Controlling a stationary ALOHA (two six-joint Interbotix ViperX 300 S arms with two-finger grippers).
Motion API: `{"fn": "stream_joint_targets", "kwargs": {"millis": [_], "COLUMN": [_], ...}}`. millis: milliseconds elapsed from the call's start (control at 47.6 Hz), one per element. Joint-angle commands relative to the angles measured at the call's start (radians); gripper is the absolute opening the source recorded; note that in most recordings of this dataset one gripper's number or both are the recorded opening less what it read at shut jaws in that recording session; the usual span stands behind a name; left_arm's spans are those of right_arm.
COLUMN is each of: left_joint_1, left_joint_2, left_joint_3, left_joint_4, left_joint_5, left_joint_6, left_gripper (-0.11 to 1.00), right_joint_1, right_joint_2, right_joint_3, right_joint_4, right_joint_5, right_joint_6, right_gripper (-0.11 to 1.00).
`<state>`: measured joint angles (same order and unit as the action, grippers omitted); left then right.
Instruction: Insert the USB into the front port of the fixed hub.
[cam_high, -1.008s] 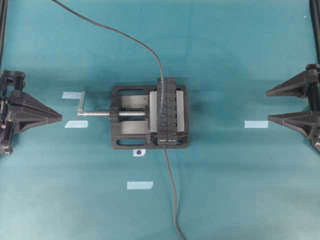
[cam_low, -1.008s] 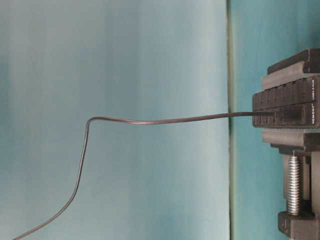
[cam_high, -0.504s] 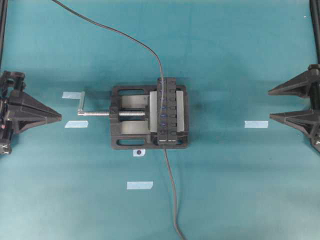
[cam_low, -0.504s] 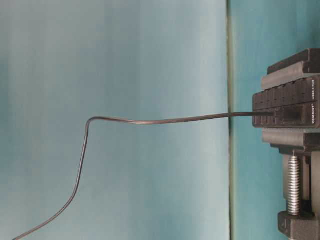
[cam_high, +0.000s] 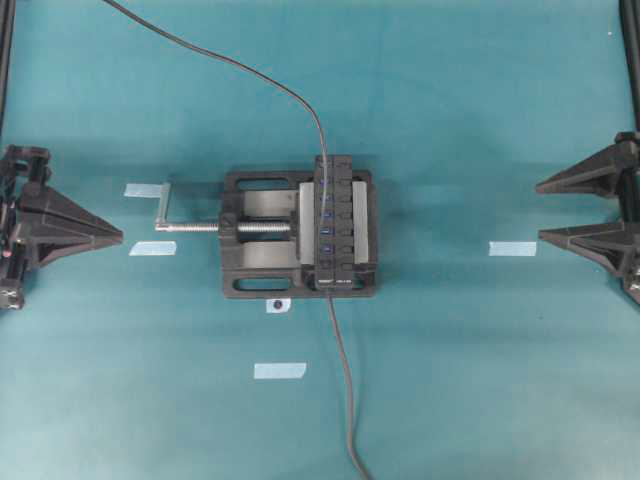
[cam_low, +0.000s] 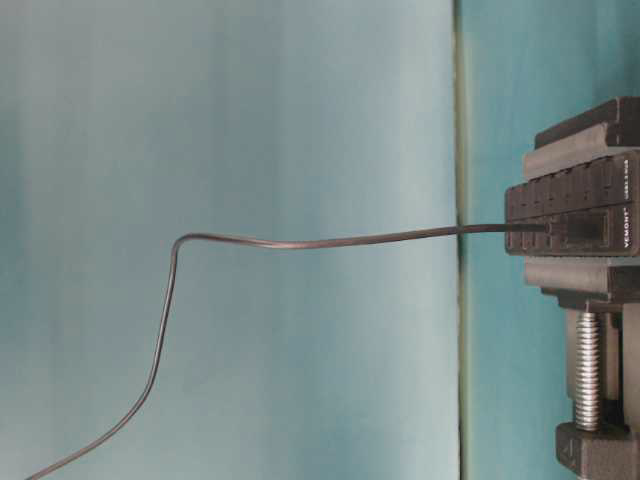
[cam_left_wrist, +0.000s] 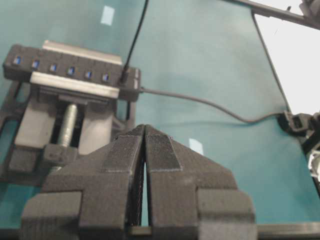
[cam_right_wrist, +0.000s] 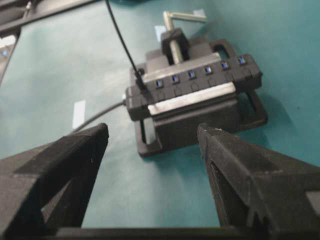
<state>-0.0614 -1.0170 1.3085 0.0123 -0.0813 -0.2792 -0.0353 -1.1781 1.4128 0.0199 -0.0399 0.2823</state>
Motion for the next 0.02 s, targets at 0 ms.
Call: {"fn": "stream_joint_targets", "kwargs": {"millis": [0], "left_joint_1": [0.002], "left_joint_2": [0.005], "left_joint_3": [-0.011], "left_joint_4": [0.003], "left_joint_5": [-0.009], "left_joint_6": [0.000], "left_gripper": [0.00], "right_joint_1": [-0.003], "right_joint_2": [0.002], "right_joint_3": [-0.006], "right_joint_4": [-0.002], "right_joint_5": [-0.011], "right_joint_6": [0.009], "right_gripper": [0.78]}}
